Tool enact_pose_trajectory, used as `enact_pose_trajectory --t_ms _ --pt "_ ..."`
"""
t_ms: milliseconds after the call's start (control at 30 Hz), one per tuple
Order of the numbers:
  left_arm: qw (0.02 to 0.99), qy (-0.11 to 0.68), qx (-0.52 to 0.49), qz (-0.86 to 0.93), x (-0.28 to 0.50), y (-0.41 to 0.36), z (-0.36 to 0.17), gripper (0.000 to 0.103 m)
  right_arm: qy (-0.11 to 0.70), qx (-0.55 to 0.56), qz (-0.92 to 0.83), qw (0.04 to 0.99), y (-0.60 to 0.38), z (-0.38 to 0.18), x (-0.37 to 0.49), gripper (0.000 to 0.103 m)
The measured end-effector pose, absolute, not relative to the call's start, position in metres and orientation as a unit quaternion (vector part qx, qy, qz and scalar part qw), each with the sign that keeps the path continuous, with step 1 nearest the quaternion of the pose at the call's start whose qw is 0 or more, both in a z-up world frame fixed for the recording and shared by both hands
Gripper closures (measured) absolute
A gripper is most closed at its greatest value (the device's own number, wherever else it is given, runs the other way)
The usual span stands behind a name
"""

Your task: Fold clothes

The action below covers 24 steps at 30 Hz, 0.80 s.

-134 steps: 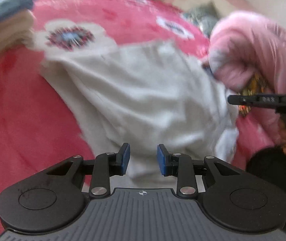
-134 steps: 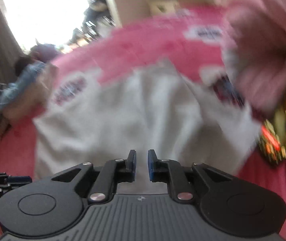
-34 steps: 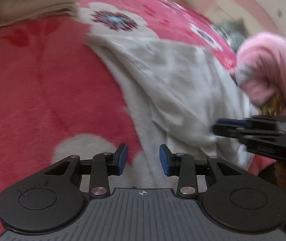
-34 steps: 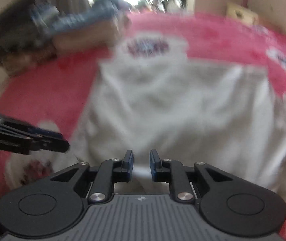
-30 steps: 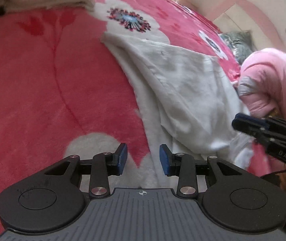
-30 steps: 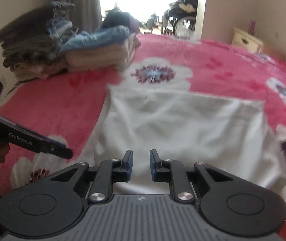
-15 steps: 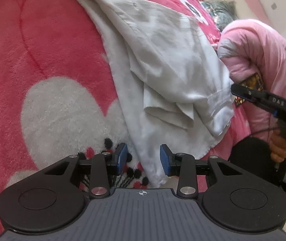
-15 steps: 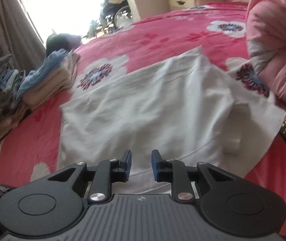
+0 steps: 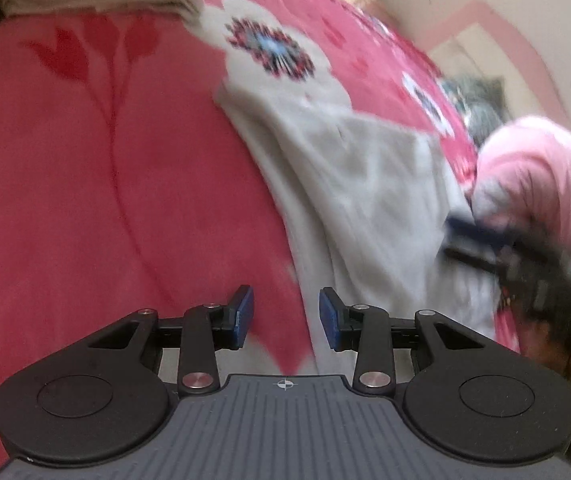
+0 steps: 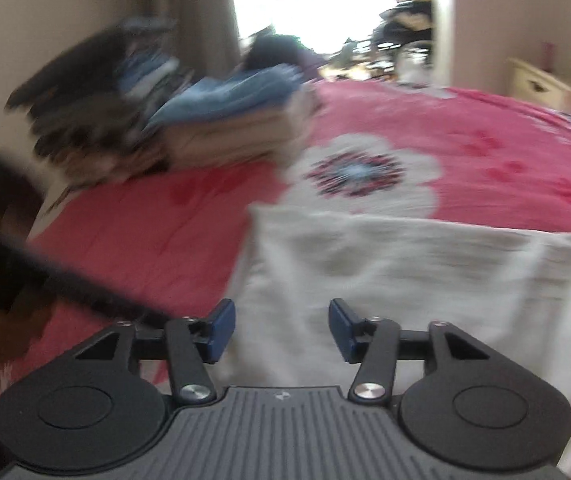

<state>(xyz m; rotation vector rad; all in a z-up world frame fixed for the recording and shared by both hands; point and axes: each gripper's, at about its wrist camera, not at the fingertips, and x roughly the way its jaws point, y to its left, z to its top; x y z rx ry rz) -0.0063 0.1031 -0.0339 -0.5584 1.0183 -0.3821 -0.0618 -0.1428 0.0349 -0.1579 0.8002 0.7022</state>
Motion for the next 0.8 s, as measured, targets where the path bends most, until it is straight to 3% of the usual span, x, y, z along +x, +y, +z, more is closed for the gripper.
enact_pose_trajectory --t_ms 133,233,300,567,800 --pt "0.814 0.467 -0.286 -0.195 0.017 0.109 -0.038 0.058 0.419 -0.101 0.335 0.838 -0.121 0.007 -0.067 0.045" --pt "0.805 0.468 -0.302 -0.205 0.028 0.11 -0.042 0.054 0.435 -0.101 0.332 0.831 -0.115 0.0 -0.082 0.036" --pt "0.802 0.467 -0.31 -0.205 0.035 0.112 -0.044 0.054 0.437 -0.105 0.328 0.831 -0.112 -0.003 -0.094 0.028" --pt "0.815 0.457 -0.315 -0.169 0.061 0.108 -0.044 0.054 0.423 -0.168 0.301 0.838 -0.086 -0.015 -0.118 0.012" --pt "0.828 0.446 -0.311 -0.139 0.077 0.101 -0.043 0.058 0.421 -0.222 0.294 0.829 -0.082 -0.02 -0.13 0.01"
